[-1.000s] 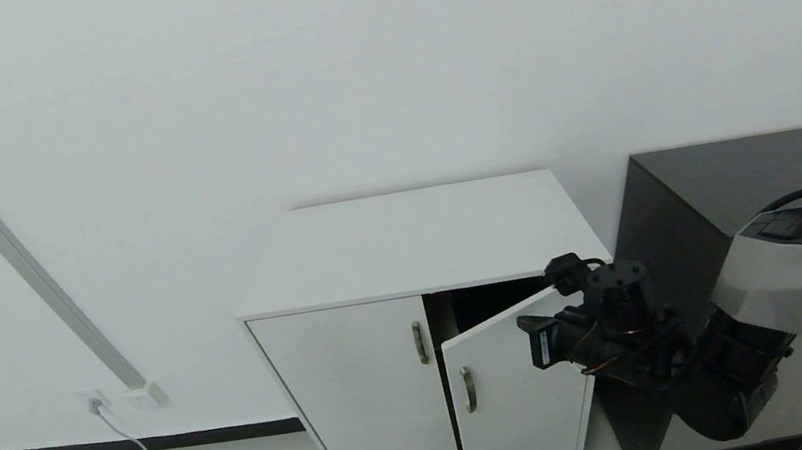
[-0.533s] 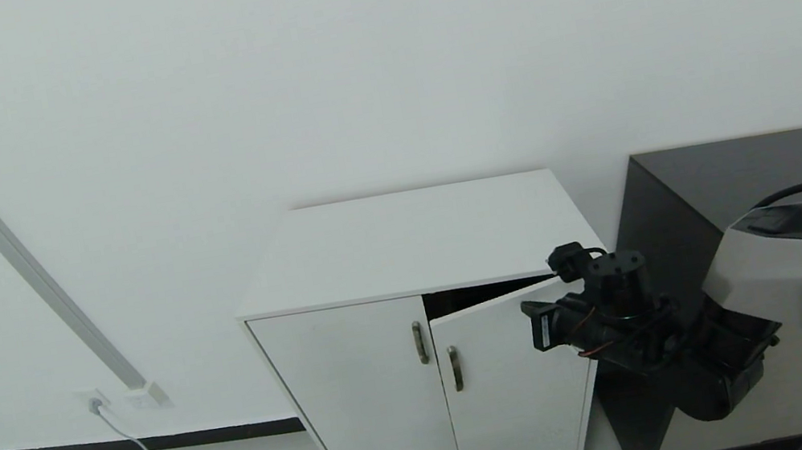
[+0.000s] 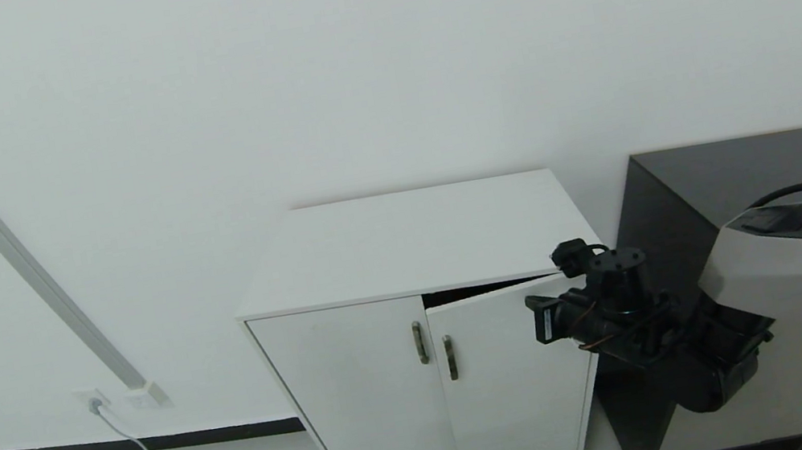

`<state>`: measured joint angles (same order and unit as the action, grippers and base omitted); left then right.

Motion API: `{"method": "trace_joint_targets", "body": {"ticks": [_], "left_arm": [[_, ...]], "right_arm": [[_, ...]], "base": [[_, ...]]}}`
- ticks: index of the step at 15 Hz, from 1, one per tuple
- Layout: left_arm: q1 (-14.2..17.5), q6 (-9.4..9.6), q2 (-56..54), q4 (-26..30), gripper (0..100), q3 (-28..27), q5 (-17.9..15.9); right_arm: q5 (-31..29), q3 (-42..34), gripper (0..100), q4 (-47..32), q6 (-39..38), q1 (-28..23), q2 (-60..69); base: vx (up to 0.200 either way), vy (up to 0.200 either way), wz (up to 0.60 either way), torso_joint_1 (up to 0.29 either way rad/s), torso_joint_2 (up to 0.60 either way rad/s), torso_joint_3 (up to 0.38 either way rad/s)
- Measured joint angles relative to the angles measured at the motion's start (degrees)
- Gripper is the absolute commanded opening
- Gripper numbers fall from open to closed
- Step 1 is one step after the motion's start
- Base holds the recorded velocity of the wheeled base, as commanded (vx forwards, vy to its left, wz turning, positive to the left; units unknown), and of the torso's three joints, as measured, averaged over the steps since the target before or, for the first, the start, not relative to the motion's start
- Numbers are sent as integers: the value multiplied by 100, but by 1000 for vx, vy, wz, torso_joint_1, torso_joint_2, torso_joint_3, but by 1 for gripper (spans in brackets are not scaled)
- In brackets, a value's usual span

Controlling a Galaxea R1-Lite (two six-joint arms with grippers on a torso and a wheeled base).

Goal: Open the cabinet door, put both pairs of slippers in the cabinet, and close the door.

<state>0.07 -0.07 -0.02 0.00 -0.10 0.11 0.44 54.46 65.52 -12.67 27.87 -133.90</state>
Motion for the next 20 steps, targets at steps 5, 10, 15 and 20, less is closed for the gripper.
{"method": "trace_joint_targets", "body": {"ticks": [5,10,15,20], "left_arm": [[0,0,0,0,0,0,5],[0,0,0,0,0,0,5],[0,0,0,0,0,0,5],[0,0,0,0,0,0,0]], "right_arm": [[0,87,0,-2,2,-33,-33],[-1,201,0,-6,5,-76,-135],[-1,296,0,-50,11,-102,-227],[2,423,0,-118,11,-128,-290]], "base": [[0,0,0,0,0,0],[0,0,0,0,0,0],[0,0,0,0,0,0],[0,0,0,0,0,0]]}}
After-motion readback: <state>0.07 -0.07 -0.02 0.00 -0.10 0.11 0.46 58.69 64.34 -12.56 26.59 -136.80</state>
